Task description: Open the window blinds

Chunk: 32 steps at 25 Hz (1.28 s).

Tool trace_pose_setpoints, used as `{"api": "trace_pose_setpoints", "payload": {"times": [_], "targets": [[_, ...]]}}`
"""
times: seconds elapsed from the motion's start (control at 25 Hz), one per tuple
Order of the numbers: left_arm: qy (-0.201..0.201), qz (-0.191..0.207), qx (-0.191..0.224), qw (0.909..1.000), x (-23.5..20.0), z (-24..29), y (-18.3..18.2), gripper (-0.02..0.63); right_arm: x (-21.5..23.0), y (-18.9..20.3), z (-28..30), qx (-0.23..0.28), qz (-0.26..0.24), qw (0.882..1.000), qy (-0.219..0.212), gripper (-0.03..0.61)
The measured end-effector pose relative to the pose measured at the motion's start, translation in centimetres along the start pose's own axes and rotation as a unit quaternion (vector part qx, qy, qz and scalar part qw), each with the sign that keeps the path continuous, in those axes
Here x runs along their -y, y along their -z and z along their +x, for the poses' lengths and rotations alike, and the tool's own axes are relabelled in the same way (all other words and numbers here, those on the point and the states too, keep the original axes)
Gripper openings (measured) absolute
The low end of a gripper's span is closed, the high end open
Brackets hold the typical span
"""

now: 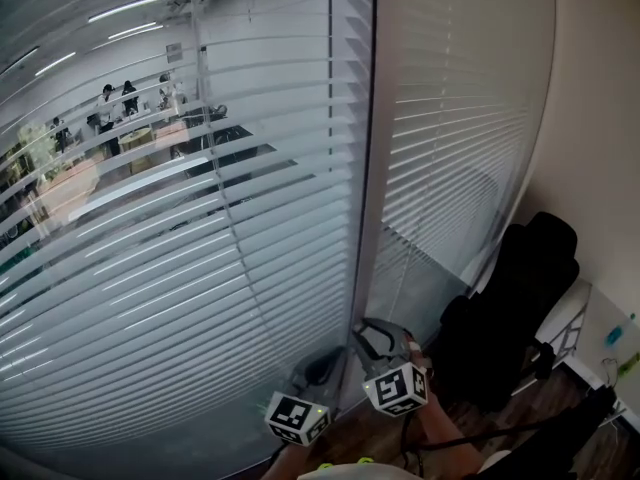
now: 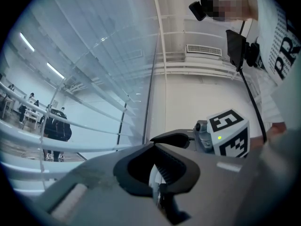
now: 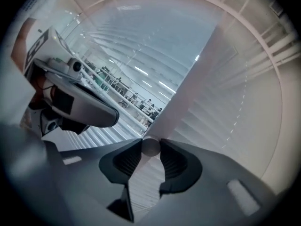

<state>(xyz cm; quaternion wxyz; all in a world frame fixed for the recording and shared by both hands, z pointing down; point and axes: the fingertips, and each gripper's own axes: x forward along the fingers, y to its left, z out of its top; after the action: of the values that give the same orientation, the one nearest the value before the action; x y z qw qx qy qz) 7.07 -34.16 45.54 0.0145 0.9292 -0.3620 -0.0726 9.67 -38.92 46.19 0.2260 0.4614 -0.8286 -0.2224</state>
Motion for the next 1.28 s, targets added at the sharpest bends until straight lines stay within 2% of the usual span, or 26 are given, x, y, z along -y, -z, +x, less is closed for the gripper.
{"api": "trace_pose_setpoints", "payload": {"times": [0.2, 0.48, 0.88, 1.28], "targets": [[0.001, 0.001, -0.001, 1.0, 0.12, -0.11, 0.06, -0.005, 0.12, 0.06, -0.15, 0.012, 0.082, 0.997, -0.011, 0.133], [0.003, 0.006, -0.005, 1.0, 0.07, 0.11, 0.05, -0.005, 0.57, -0.02, -0.02, 0.028, 0.149, 0.988, -0.011, 0.133], [0.007, 0.006, -0.004, 1.0, 0.1, 0.09, 0.25, -0.005, 0.57, 0.8, -0.01, 0.042, 0.256, 0.966, -0.009, 0.123], [0.0, -0.009, -0.01, 0.9999, -0.4, -0.1, 0.29, -0.005, 0.67, 0.73, 0.21, 0.045, 0.284, 0.958, -0.007, 0.123]]}}
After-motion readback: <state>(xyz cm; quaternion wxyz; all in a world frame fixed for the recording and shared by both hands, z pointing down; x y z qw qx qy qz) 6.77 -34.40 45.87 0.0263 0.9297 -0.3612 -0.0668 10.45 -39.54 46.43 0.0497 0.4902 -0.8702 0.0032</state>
